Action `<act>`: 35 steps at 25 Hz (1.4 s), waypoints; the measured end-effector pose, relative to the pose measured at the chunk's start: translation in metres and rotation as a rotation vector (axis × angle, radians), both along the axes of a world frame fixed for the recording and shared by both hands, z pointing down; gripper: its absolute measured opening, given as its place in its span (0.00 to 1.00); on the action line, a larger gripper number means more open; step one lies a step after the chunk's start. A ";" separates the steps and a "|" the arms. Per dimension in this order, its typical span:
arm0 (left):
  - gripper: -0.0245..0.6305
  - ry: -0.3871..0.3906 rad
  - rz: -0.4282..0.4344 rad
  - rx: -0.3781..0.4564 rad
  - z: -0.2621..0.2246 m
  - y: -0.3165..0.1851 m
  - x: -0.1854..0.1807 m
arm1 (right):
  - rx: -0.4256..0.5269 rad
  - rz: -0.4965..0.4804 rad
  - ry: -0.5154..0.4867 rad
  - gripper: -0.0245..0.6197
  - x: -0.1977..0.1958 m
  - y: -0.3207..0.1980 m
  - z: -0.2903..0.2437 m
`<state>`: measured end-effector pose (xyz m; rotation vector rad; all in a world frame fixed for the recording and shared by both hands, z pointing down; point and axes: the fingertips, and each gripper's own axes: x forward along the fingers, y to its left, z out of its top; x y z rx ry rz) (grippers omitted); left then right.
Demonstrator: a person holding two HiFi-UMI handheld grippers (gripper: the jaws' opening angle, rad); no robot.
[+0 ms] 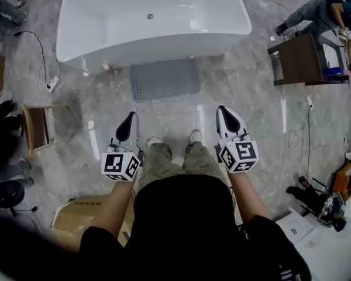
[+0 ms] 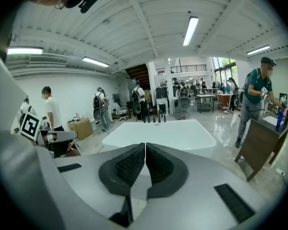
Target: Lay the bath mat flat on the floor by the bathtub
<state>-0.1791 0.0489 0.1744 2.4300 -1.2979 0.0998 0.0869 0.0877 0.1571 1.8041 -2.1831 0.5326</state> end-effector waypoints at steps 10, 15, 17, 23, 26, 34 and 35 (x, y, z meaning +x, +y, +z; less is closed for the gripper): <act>0.06 -0.107 -0.137 0.180 -0.062 0.041 0.037 | 0.161 -0.106 -0.059 0.06 0.049 -0.002 -0.063; 0.06 -0.084 -0.177 0.216 -0.085 0.044 0.059 | 0.187 -0.124 -0.059 0.06 0.066 0.007 -0.071; 0.06 -0.047 -0.206 0.203 -0.088 0.043 0.067 | 0.195 -0.137 -0.050 0.06 0.074 0.009 -0.075; 0.06 -0.092 -0.196 0.246 -0.090 0.041 0.092 | 0.206 -0.140 -0.025 0.06 0.093 0.002 -0.071; 0.06 -0.106 -0.185 0.260 -0.094 0.043 0.104 | 0.209 -0.146 -0.012 0.06 0.101 0.000 -0.073; 0.06 -0.115 -0.187 0.265 -0.096 0.030 0.115 | 0.239 -0.154 0.030 0.06 0.105 -0.007 -0.074; 0.06 -0.117 -0.188 0.267 -0.098 0.029 0.115 | 0.244 -0.151 0.031 0.06 0.104 -0.007 -0.075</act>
